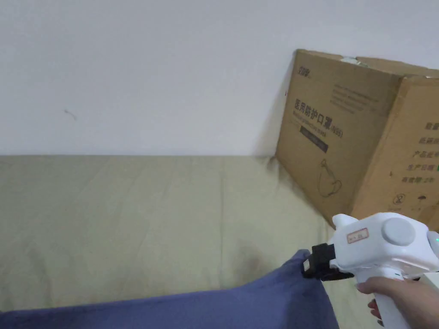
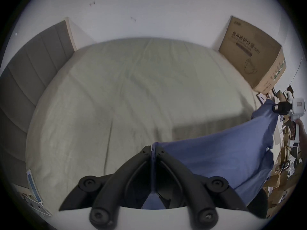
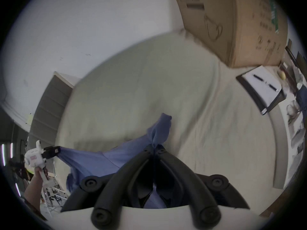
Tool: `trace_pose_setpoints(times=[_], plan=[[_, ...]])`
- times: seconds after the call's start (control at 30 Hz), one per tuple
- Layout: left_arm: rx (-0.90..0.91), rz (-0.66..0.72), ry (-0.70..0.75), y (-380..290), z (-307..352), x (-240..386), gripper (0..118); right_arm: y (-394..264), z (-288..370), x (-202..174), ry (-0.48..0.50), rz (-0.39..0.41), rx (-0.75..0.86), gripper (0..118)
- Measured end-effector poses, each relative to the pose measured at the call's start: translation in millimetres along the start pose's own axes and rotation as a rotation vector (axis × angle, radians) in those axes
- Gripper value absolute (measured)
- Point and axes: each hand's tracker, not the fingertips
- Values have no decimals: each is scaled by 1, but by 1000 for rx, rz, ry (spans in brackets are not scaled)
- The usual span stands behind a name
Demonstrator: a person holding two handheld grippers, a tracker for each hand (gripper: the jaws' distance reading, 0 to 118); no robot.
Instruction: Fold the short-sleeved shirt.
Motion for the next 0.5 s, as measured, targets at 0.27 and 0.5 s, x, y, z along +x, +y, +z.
trace_pose_setpoints(times=[0.27, 0.5], plan=[[224, -29, -18, 51, 150, 17, 2, 27, 170, -46, 7, 115, 260, 0], [433, -97, 85, 145, 242, 34, 2, 116, 260, -112, 29, 171, 438, 0]])
